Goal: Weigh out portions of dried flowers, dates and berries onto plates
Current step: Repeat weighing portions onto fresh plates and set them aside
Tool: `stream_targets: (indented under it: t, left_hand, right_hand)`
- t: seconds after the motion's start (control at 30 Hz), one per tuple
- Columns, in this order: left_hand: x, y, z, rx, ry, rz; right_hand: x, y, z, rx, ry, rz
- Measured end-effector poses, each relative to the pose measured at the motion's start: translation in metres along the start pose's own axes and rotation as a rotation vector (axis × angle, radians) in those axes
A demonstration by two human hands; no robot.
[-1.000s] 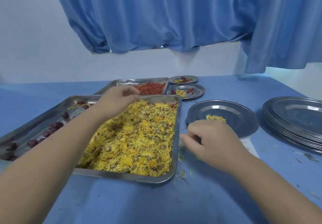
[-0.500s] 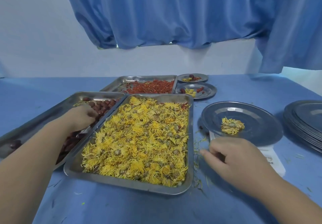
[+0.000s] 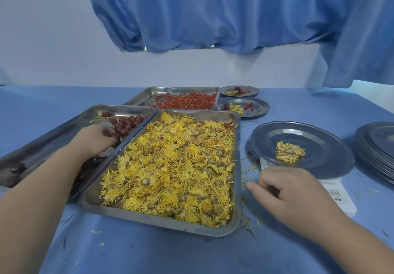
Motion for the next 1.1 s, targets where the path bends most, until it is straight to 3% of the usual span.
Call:
stream_targets:
  t: [0.13, 0.27, 0.57, 0.7, 0.8, 0.9, 1.1]
  left_hand:
    - [0.025, 0.010, 0.008, 0.095, -0.031, 0.174]
    - [0.093, 0.020, 0.015, 0.099, -0.211, 0.310]
    - [0.272, 0.002, 0.052, -0.061, -0.586, 0.422]
    - [0.335, -0.017, 0.072, -0.089, -0.763, 0.322]
    - [0.370, -0.035, 0.079, -0.094, -0.911, 0.114]
    - [0.387, -0.052, 0.077, -0.066, -0.980, -0.090]
    - [0.397, -0.064, 0.066, -0.050, -1.024, -0.158]
  right_hand:
    - [0.000, 0.003, 0.000, -0.003, -0.007, -0.021]
    - [0.006, 0.010, -0.001, 0.024, -0.059, -0.094]
    - [0.055, 0.045, 0.002, 0.283, -0.354, -0.524]
    - [0.080, 0.056, 0.006, 0.365, -0.495, -0.704]
    - [0.090, 0.058, 0.008, 0.398, -0.542, -0.807]
    - [0.091, 0.059, 0.007, 0.416, -0.534, -0.831]
    - [0.078, 0.060, 0.002, 0.388, -0.438, -0.758]
Point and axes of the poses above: each hand's wrist, its own z-axis away from the middle knuckle, its own y-axis out of the back of the hand, x = y × z, the point moved 10 cm from there along -z, towards the middle knuckle, and after that the axes turned 8 degrees about -y, right-handed, at the moved point
